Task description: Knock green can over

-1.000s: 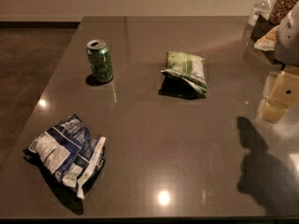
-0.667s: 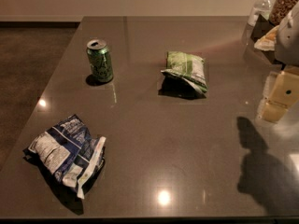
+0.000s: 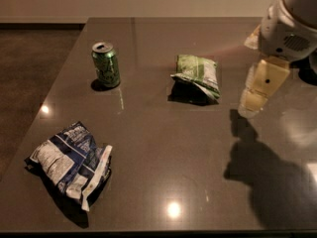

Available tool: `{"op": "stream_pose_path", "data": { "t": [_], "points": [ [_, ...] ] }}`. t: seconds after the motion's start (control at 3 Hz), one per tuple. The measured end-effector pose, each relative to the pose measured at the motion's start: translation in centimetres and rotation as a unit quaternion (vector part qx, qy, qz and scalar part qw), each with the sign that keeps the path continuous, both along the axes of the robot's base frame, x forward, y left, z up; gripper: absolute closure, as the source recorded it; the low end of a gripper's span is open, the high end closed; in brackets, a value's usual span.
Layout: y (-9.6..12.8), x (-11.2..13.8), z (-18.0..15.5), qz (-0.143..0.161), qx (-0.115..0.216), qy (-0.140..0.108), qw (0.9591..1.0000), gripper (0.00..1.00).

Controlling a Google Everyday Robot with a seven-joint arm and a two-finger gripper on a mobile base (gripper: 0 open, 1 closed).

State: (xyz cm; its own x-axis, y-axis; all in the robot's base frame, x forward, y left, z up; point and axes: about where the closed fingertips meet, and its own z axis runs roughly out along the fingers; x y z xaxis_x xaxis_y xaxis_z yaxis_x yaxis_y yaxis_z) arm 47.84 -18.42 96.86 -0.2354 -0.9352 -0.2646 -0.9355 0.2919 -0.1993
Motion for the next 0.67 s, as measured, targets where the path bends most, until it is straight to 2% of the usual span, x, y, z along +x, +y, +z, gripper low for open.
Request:
{"op": "stream_pose_path", "data": {
  "t": [0.33, 0.67],
  "points": [
    [2.9, 3.7, -1.0, -0.013, 0.018, -0.007, 0.9997, 0.0],
    [6.7, 6.8, -1.4, -0.022, 0.032, -0.037, 0.9986, 0.0]
  ]
}}
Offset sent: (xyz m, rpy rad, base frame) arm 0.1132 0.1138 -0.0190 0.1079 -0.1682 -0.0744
